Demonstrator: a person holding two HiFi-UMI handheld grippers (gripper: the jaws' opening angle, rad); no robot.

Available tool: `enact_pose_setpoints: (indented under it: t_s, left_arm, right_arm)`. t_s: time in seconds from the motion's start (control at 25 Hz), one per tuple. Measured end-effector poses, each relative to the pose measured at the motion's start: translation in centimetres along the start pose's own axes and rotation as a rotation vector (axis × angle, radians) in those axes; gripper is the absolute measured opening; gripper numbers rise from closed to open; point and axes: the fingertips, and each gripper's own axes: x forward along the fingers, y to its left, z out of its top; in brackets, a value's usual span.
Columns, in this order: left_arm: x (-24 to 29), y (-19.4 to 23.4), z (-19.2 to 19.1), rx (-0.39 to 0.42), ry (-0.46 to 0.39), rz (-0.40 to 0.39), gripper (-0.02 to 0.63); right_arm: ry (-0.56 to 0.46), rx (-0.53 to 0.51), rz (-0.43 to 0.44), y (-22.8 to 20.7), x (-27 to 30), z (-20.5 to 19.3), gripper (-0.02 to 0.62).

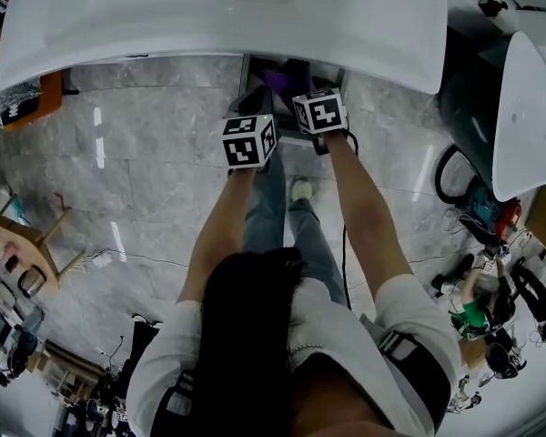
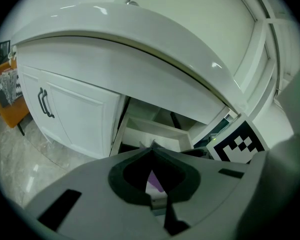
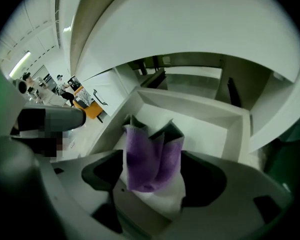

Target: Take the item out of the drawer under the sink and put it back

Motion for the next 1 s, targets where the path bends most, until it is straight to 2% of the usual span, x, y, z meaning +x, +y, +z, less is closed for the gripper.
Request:
enact_pose_setpoints:
  t_s: [0.12, 0.28, 0.6, 0.88, 0.96, 1.0]
  left_arm:
    - [-0.2, -0.4, 0.1, 0.003, -0.003, -0.005, 0.003]
    - [-0.6, -0.9, 0.4, 0.005, -0.011, -0.007, 0.003]
    - [-2.8, -2.7, 2.6, 0.007, -0.082, -0.011, 0.003]
    - [-5.8, -5.5, 5.0, 0.048, -0.156, -0.026, 0.003]
    - [-6.9, -6.4, 5.3, 0.059, -0.169, -0.031, 0.003]
    - [-7.4, -6.8, 5.5, 0.064, -0.175, -0.034, 0.003]
  right_arm:
    - [0.006, -0.021, -0.008, 0.1, -0.7, -0.2, 0.353]
    - [-0.037, -0.004, -0.015, 0.2, -2.5, 0.4, 0.353]
    - [-0.171, -0.020, -0.024, 1.2, -8.1, 2.9, 0.351]
    - [-0.286, -0.038, -0.018, 2.4, -13.7, 5.3, 0.348]
    - [-0.314, -0.042, -0.034, 2.7, -15.4, 5.7, 0.333]
    - [-0.330, -0.040, -0.048, 2.8, -16.3, 5.8, 0.283]
